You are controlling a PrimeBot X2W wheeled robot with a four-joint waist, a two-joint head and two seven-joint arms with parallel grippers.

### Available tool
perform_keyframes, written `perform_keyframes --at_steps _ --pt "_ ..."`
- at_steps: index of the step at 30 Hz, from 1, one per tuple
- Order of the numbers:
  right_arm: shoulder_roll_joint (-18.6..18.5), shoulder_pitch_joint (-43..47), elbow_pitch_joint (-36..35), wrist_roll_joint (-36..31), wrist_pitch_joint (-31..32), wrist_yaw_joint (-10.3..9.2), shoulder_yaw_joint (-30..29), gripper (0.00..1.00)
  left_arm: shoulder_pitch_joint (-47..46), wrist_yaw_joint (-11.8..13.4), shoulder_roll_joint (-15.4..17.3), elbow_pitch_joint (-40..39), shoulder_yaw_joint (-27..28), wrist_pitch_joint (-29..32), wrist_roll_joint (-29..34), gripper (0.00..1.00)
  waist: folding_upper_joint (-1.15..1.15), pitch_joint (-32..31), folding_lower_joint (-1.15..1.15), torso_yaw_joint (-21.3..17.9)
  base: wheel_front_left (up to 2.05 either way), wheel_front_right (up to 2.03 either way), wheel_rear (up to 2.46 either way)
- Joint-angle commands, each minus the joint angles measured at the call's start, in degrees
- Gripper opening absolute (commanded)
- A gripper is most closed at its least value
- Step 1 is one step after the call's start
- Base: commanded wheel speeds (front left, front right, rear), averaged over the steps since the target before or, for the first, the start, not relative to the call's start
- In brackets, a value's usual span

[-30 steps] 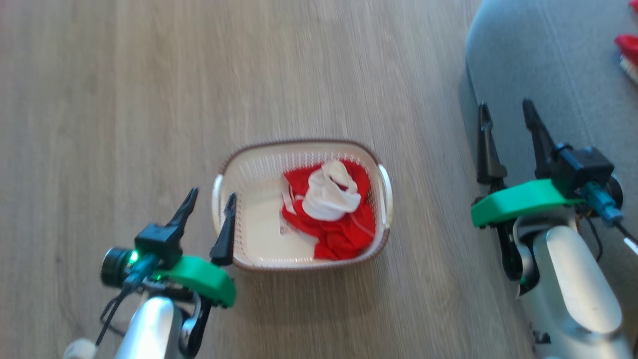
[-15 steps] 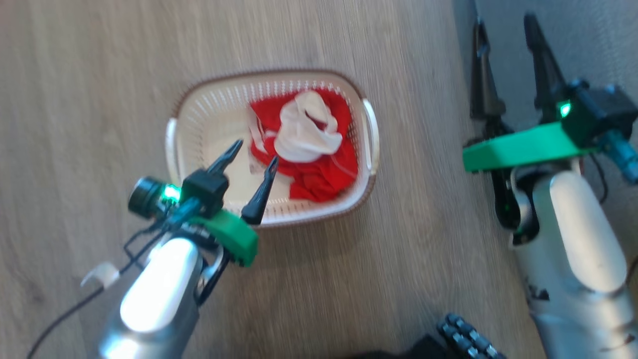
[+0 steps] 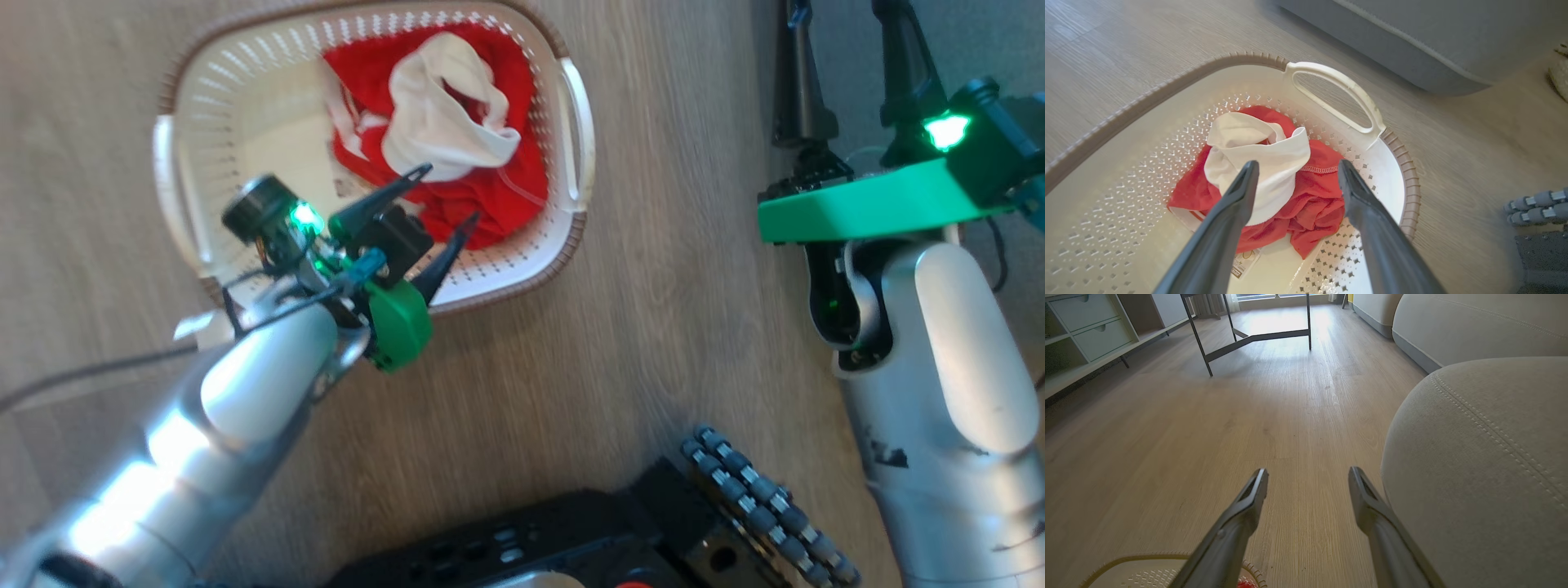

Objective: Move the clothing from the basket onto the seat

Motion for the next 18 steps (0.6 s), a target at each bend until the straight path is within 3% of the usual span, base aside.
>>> perform_keyframes --at_steps 1,12,18 --pt "0.59 -0.16 -2.24 0.73 -0.6 0.4 1.2 1.0 -2.94 0.05 1.94 0.82 -1.68 -0.27 -0.43 1.0 0.0 3.18 -0.01 -2.19 0.0 0.0 0.0" --pt "0.6 -1.35 -3.78 4.82 -0.6 0.4 2.18 1.0 -16.09 0.04 4.05 11.7 -16.06 -0.12 -3.35 1.0 0.0 9.26 -0.01 -6.22 0.0 0.0 0.0" --pt "0.6 -0.31 -4.12 6.35 -0.6 0.4 1.3 1.0 -21.14 0.04 2.97 17.27 -22.71 0.06 -3.92 1.0 0.0 10.27 -0.01 -6.94 0.0 0.0 0.0"
